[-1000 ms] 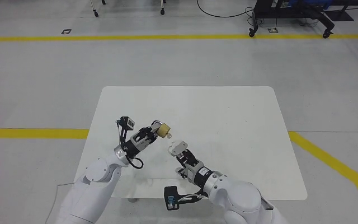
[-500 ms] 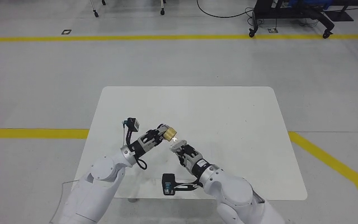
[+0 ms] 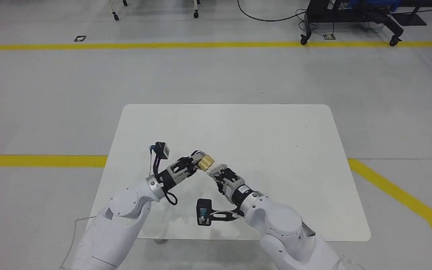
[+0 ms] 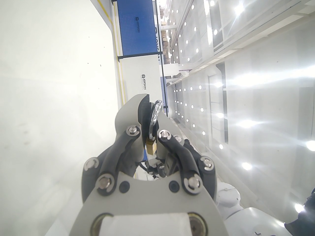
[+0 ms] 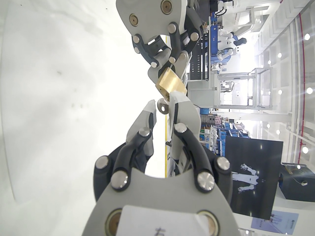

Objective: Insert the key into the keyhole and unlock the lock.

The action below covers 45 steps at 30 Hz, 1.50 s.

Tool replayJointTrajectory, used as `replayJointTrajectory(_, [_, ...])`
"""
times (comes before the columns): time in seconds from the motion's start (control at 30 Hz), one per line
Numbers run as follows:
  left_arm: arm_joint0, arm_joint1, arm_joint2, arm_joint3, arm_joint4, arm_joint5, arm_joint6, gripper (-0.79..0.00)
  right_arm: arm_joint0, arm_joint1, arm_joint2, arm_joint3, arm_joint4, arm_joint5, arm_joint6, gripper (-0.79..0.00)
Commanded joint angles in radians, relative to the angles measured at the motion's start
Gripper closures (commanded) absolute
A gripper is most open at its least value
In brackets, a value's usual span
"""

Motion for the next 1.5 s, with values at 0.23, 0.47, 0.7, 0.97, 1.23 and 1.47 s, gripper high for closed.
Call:
replayJointTrajectory(0.23, [0.000,-0.003,-0.003,0.004,-0.015,0.000,-0.017,0.000,0.003,-0.007,0.033,0.039,0.111,0.032,-0.073,0.000])
replayJointTrajectory(0.47, [0.006,-0.005,-0.007,-0.007,-0.013,-0.057,-0.024,0.000,-0.012,-0.009,0.116,0.112,0.378,0.048,-0.211,0.000])
replayJointTrajectory(0.7, [0.024,-0.005,-0.020,-0.020,-0.013,-0.125,-0.027,0.000,0.005,-0.012,0.169,0.225,0.605,0.028,-0.360,0.000])
replayJointTrajectory(0.97, [0.033,-0.006,-0.025,-0.026,-0.001,-0.158,-0.018,0.000,0.003,-0.011,0.216,0.334,0.846,-0.035,-0.512,0.000])
replayJointTrajectory(1.23, [0.037,-0.007,-0.029,-0.030,0.013,-0.160,-0.012,0.000,0.001,-0.002,0.237,0.367,0.888,-0.089,-0.601,0.000])
replayJointTrajectory(1.47, [0.041,-0.007,-0.035,-0.035,0.041,-0.161,0.003,0.000,-0.026,0.012,0.260,0.291,0.731,-0.023,-0.514,-0.785])
